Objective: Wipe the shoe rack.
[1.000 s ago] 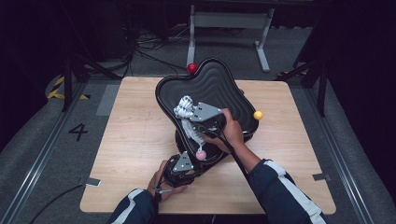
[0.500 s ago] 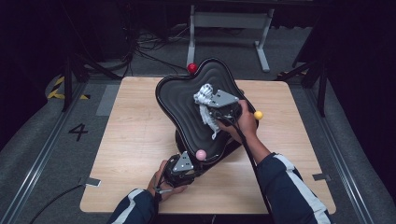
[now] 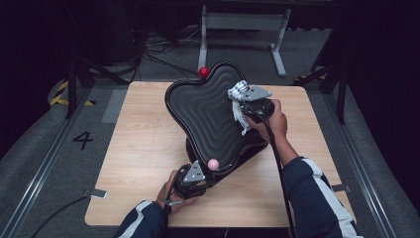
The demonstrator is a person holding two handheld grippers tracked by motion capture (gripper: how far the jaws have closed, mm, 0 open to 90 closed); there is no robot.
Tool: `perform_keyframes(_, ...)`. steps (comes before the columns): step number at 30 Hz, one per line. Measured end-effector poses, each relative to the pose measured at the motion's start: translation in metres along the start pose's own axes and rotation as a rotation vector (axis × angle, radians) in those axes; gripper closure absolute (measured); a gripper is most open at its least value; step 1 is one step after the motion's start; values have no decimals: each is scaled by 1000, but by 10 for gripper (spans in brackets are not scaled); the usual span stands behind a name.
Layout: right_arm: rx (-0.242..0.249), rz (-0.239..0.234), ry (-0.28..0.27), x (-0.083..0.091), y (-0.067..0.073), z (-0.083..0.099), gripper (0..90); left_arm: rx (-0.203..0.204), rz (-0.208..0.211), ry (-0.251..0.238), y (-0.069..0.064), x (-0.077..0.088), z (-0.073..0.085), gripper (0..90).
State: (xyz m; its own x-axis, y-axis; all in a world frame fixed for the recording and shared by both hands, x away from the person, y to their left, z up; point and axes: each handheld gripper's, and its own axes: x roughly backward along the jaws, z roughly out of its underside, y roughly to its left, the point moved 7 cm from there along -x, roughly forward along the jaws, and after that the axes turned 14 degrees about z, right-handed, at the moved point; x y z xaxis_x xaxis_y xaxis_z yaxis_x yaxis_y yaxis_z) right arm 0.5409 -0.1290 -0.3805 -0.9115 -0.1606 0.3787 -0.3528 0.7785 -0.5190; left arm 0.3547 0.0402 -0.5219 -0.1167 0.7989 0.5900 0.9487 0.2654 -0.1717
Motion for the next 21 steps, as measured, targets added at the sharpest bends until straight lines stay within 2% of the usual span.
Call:
perform_keyframes(2,-11,15,12,-3,-5,3,793,0,0,0,0,0,0,712)
perform_keyframes(4,-32,10,16,-5,-9,4,790,0,0,-1,0,0,0,712)
perform_keyframes(7,-8,27,14,-6,-10,4,794,0,0,-1,0,0,0,712)
perform_keyframes(21,3,14,-6,-6,-5,-6,792,8,4,0,0,0,0,714)
